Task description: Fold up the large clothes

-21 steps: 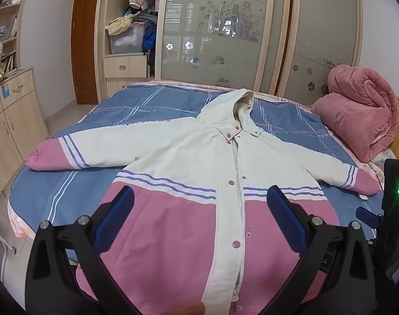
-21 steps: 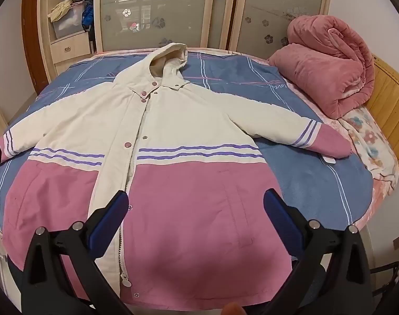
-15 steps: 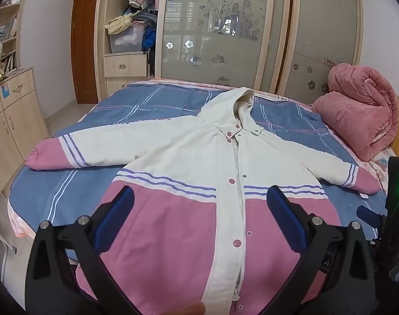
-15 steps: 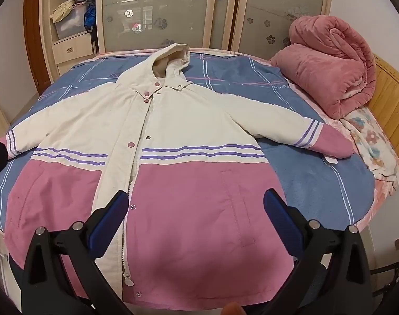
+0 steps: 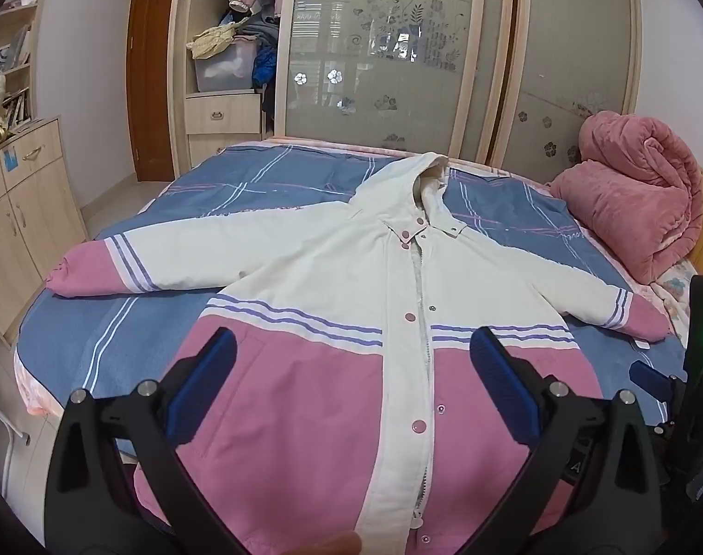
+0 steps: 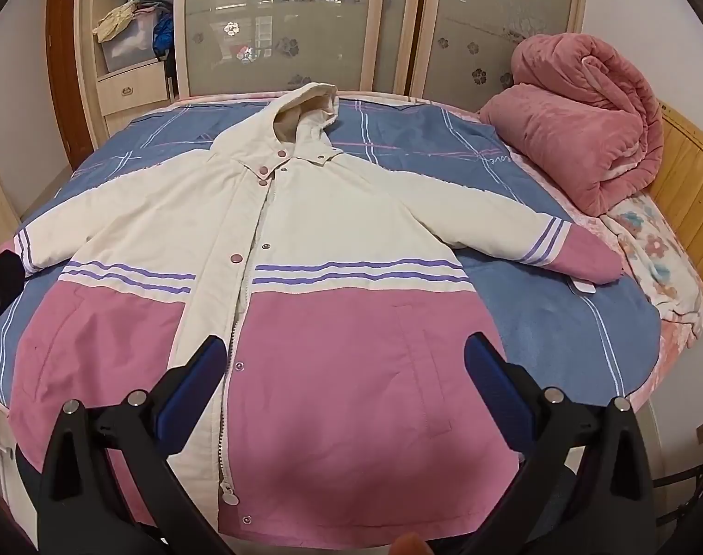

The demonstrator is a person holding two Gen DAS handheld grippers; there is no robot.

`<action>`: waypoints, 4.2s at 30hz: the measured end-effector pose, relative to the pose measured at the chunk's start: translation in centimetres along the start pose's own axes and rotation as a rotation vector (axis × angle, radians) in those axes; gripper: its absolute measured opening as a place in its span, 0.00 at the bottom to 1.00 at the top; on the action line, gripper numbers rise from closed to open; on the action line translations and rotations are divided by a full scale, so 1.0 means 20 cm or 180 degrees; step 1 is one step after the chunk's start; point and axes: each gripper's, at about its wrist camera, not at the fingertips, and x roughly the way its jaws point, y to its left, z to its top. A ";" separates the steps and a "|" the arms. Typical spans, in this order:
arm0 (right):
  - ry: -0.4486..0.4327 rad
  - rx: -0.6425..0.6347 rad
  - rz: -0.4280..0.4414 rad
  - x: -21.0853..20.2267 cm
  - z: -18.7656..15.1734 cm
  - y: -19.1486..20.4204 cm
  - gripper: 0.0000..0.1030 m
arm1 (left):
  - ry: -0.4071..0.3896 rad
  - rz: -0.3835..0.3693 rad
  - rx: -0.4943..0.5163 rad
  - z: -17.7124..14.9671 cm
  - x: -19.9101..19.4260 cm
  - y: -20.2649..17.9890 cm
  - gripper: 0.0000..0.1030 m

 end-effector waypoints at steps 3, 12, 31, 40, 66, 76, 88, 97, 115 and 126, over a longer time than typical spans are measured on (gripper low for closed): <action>-0.0012 -0.0008 -0.0002 0.00 0.00 0.01 0.99 | -0.0003 0.0001 -0.0003 -0.02 0.00 0.00 0.98; -0.0020 -0.0037 0.0013 -0.01 -0.01 0.03 0.99 | 0.0010 -0.0002 -0.0013 -0.04 0.01 0.03 0.98; -0.0006 -0.0067 0.0040 0.01 -0.02 0.07 0.99 | 0.0047 0.0011 -0.0015 -0.07 0.04 0.05 0.98; 0.0004 -0.0068 0.0051 0.01 -0.03 0.07 0.99 | 0.0082 0.0016 -0.0013 -0.08 0.06 0.05 0.98; 0.0101 -0.0077 0.0075 0.10 -0.03 0.06 0.99 | 0.0185 0.0038 -0.0019 -0.08 0.13 0.05 0.98; 0.0222 -0.0101 0.0081 0.22 -0.03 0.06 0.99 | 0.0311 0.0121 -0.0041 -0.09 0.25 0.05 0.98; -0.0179 0.0133 -0.0134 0.40 0.22 -0.28 0.99 | 0.0913 0.0215 -0.0143 -0.13 0.59 0.12 0.98; -0.0207 0.0631 0.0074 0.90 0.49 -0.78 0.99 | 0.0692 -0.0182 -0.0135 -0.10 0.69 -0.10 0.98; 0.0848 0.2402 0.0197 1.31 0.21 -1.27 0.94 | 0.0992 -0.0124 0.0190 -0.04 1.37 -0.83 0.90; 0.0705 0.2717 0.0136 1.33 0.19 -1.51 0.95 | 0.1211 0.0089 0.0367 -0.16 1.48 -0.97 0.97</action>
